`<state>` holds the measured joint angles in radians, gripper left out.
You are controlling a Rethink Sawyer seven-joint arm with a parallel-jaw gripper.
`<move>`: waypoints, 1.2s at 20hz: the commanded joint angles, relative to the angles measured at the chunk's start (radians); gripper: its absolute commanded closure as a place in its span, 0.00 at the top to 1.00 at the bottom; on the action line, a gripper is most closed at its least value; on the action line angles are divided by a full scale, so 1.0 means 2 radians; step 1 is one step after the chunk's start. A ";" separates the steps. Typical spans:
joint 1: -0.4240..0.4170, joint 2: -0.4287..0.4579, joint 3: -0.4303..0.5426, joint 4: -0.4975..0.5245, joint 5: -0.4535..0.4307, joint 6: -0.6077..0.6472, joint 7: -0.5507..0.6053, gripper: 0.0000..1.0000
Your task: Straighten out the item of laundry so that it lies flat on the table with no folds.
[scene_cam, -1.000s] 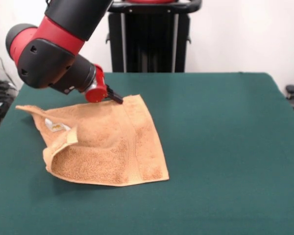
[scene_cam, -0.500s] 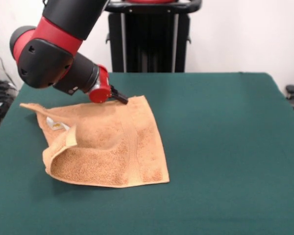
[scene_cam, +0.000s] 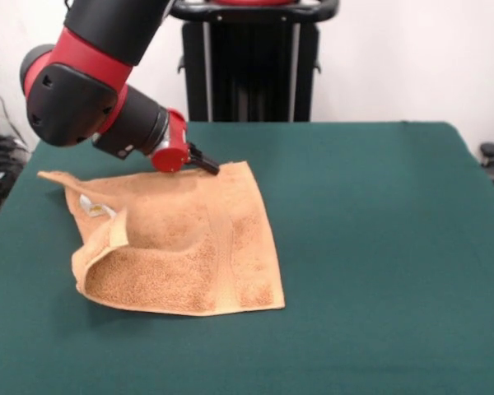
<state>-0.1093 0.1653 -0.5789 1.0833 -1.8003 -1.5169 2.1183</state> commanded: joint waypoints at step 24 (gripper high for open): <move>0.017 0.013 0.127 0.055 0.076 0.079 -0.080 0.00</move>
<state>-0.1101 0.1393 -0.5291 1.1301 -1.7524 -1.5094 2.1183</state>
